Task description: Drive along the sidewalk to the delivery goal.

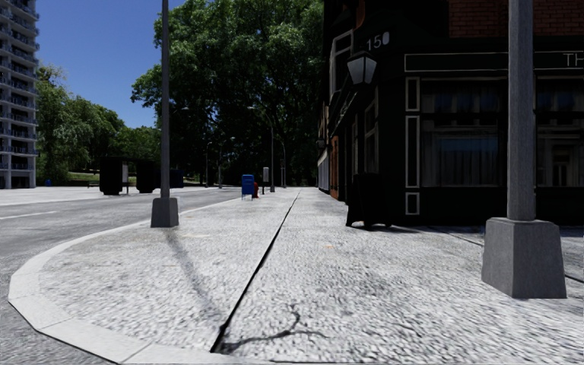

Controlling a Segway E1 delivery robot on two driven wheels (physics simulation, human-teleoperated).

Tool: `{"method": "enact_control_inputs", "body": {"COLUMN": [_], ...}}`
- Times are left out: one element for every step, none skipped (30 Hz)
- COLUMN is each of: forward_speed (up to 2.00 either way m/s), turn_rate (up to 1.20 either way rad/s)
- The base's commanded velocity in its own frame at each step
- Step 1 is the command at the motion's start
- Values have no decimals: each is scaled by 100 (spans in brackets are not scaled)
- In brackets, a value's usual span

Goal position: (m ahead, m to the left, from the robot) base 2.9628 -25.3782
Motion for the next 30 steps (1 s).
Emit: {"method": "enact_control_inputs", "body": {"forward_speed": [184,177,177,172,168,161,157,151,151,149,147,142,137,136,136,135,135,134,132,132,131,131,130,130,130,130,130,130,130,130], "turn_rate": [0,0,0,0,0,0,0,0,0,0,0,0,0,0,0,0,0,0,0,0,0,0,0,0,0,0,0,0,0,0]}}
